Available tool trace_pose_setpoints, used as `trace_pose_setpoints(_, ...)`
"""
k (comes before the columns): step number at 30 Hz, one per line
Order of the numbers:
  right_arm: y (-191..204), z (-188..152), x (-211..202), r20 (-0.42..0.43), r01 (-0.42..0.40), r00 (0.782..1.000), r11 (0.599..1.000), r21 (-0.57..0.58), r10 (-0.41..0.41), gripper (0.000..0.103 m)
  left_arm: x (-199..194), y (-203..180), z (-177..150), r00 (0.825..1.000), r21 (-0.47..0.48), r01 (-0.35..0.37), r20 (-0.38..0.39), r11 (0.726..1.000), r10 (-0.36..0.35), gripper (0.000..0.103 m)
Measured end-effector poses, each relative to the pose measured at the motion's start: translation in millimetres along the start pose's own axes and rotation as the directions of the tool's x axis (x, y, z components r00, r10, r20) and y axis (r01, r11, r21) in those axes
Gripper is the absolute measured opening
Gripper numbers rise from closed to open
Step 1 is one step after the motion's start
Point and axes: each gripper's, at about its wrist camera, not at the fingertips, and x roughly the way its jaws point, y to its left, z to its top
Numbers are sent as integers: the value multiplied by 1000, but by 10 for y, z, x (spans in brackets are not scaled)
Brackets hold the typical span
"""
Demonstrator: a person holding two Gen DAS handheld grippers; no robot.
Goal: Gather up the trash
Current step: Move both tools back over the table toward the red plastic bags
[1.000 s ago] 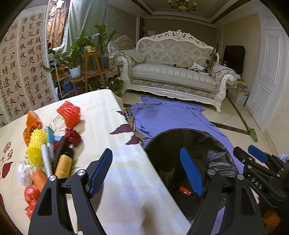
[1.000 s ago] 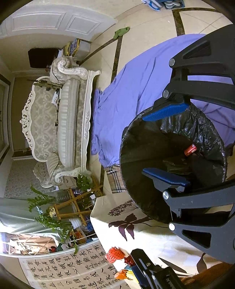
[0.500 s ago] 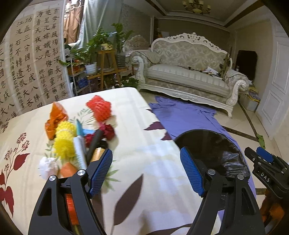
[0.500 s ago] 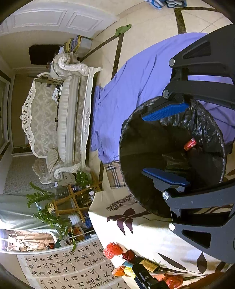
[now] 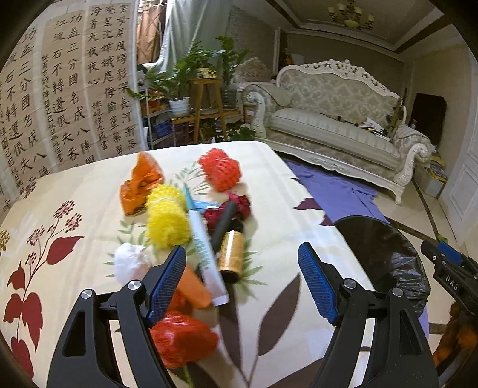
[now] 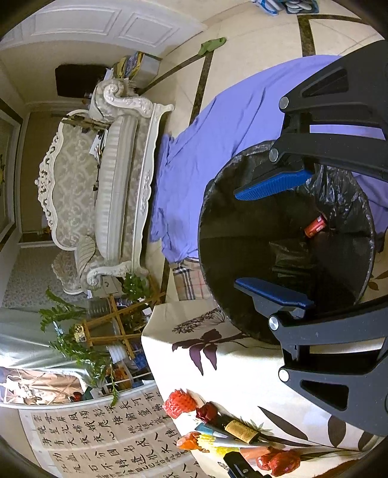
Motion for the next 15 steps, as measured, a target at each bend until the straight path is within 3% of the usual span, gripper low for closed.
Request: trace_pose_setpoints(15, 746, 3, -56, -5, -93, 996, 990, -105, 93, 53, -139, 519, -237, 999, -77, -42, -24, 996, 40, 75)
